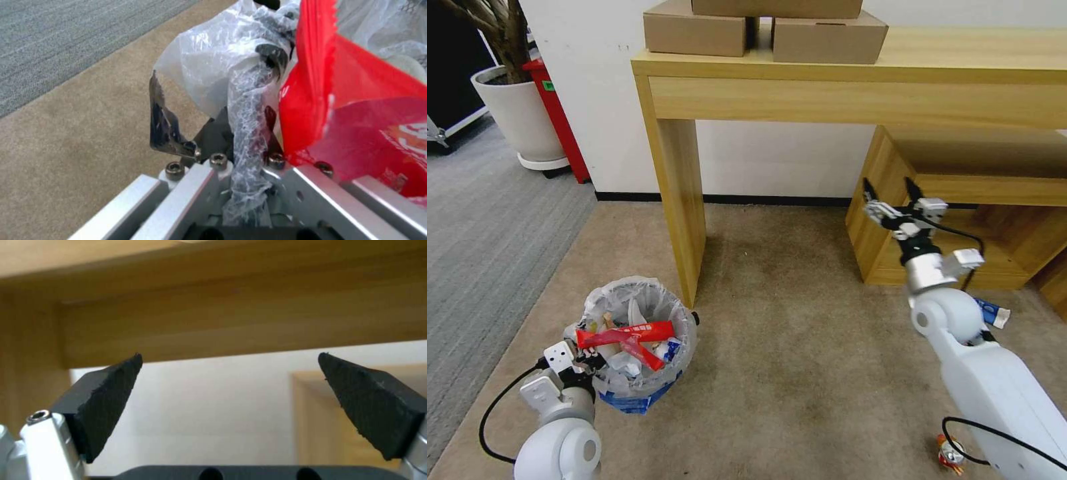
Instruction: Pick up the trash bin and place the garbage on the floor into it.
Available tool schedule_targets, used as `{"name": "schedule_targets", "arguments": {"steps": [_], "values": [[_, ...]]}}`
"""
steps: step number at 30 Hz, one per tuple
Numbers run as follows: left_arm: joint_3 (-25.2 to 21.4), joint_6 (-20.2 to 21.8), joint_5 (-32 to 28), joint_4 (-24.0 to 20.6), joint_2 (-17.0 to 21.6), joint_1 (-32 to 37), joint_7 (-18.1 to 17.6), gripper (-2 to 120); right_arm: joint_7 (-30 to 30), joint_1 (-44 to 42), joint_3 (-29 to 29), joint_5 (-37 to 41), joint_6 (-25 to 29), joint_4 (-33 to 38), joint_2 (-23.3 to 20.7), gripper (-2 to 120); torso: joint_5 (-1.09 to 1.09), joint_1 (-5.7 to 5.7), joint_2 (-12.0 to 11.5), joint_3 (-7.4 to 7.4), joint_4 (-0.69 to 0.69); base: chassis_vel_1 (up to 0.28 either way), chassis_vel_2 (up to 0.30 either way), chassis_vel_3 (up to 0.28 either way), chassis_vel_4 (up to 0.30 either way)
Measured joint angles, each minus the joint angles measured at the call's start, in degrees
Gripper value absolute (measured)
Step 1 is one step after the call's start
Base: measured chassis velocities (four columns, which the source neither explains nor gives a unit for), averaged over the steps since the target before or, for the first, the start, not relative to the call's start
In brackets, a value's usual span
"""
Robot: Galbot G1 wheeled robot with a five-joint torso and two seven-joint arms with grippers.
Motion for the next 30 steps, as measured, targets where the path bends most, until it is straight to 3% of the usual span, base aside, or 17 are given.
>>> {"name": "schedule_targets", "arguments": {"steps": [11,30], "values": [[0.39,-1.34,2.64,1.41,-0.55,-0.21,0.88,0,1.15,-5.25,4.91,-4.79,1.61,-0.36,2.59,100,-0.02,0.00,0.00,0.00,0.01,0.000,0.000,0.000,0.000],[-0.83,-1.84,2.86,0.03,-0.28,1.39,1.32,0,0.73,-6.76,5.20,-4.02,2.47,0.63,4.33,100,-0.02,0.01,-0.01,0.00,0.01,-0.051,-0.050,-0.060,-0.055]]}}
